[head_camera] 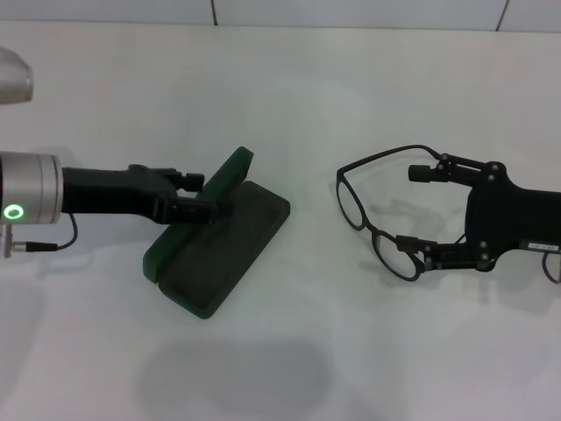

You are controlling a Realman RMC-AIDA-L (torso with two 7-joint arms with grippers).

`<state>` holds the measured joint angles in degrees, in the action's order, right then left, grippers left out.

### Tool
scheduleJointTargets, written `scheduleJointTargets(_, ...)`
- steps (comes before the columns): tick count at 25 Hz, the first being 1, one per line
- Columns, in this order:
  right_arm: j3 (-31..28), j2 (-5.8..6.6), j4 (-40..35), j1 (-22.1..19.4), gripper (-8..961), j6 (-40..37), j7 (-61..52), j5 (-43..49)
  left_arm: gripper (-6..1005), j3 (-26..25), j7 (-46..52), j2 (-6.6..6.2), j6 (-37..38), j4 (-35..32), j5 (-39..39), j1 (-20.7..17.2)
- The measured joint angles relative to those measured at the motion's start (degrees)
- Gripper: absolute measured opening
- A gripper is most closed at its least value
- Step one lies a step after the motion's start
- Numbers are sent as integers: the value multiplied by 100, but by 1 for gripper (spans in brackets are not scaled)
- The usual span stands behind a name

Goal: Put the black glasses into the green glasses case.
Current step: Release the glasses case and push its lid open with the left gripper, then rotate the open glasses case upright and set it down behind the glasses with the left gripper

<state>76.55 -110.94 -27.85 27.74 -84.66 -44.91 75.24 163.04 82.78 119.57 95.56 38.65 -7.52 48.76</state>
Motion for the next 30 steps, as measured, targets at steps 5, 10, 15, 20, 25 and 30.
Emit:
scheduleJointTargets(5,0,1,-27,6,842,3,0,-3,877,0,-118,17,-56,-20,150,2)
scheduleJointTargets(10,0,2,-29,28,842,3,0,-3,859,0,-118,18,-70,-19,154,22)
scheduleJointTargets(15,0,9,-28,30,841,-15,9,-2,760,0,-23,3,-165,-18,35,29)
scheduleJointTargets(20,0,11,-28,23,841,-61,78,0,578,0,-56,-2,-455,-15,-27,31)
scheduleJointTargets(25,0,20,-27,9,842,-61,86,0,342,0,-49,-6,-593,-23,-108,33)
scheduleJointTargets(30,0,34,-10,5,841,-67,99,0,230,0,-336,-30,-580,-27,-344,138)
